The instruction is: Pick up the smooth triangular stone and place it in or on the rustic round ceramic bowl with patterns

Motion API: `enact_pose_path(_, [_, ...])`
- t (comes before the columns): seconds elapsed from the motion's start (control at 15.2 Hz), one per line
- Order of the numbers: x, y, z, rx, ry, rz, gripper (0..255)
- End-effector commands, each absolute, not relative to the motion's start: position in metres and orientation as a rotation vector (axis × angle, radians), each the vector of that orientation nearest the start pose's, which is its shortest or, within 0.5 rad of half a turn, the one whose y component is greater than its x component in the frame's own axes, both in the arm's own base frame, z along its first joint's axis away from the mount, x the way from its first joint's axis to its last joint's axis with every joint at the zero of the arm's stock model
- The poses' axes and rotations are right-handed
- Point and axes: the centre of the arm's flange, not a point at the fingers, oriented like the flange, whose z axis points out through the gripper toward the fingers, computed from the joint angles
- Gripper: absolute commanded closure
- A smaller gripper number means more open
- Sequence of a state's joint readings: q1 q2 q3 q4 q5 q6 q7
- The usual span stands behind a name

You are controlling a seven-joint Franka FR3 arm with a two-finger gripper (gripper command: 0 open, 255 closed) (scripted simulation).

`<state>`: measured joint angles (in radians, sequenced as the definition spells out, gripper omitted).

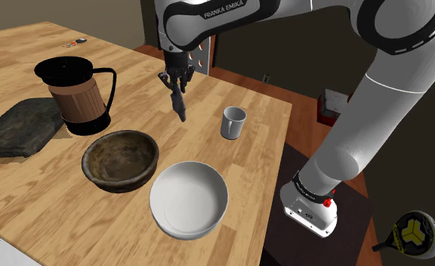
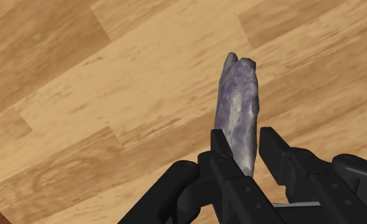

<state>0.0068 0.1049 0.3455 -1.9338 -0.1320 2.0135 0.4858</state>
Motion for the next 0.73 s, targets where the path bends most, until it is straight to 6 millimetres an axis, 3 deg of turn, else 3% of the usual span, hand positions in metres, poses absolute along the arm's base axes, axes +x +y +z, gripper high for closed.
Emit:
enact_pose_path(0.0, [0.549,0.188,0.433,-3.223,0.125,-0.025,255])
enact_pose_path(0.2, [0.548,0.188,0.433,-3.223,0.125,-0.025,255])
enact_pose_path(0.66, [0.548,0.188,0.470,-3.223,0.125,-0.025,255])
